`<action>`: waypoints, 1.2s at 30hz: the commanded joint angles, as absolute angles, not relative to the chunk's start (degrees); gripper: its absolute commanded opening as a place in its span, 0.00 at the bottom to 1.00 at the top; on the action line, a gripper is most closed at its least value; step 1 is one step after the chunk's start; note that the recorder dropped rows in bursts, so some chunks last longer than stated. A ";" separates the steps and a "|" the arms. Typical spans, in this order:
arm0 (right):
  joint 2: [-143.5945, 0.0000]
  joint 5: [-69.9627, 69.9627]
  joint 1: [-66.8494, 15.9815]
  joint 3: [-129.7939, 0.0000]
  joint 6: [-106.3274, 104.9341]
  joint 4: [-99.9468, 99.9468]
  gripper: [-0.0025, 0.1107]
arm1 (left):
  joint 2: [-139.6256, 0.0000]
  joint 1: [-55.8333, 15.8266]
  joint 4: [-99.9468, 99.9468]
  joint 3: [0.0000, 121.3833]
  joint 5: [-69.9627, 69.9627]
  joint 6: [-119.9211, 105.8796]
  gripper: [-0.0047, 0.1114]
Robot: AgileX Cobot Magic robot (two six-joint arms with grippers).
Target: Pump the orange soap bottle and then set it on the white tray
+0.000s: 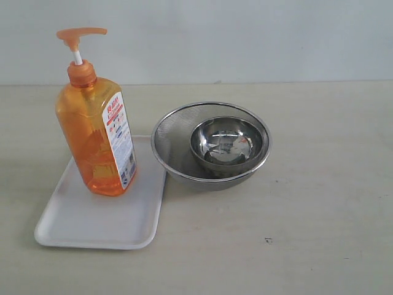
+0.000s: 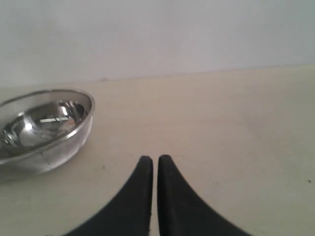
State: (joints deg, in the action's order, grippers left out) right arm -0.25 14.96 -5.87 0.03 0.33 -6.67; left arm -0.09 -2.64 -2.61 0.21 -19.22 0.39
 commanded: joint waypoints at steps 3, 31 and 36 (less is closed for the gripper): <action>0.00 19.64 -5.67 0.00 2.91 -2.12 0.02 | 0.00 -2.42 -2.54 0.00 -19.07 0.00 0.08; 0.00 20.38 -3.44 0.00 2.61 -2.22 0.02 | 0.00 -2.42 -2.54 0.00 -19.07 0.00 0.08; 0.00 20.38 -3.44 0.00 2.61 -2.22 0.02 | 0.00 -2.42 -2.54 0.00 -19.07 0.00 0.08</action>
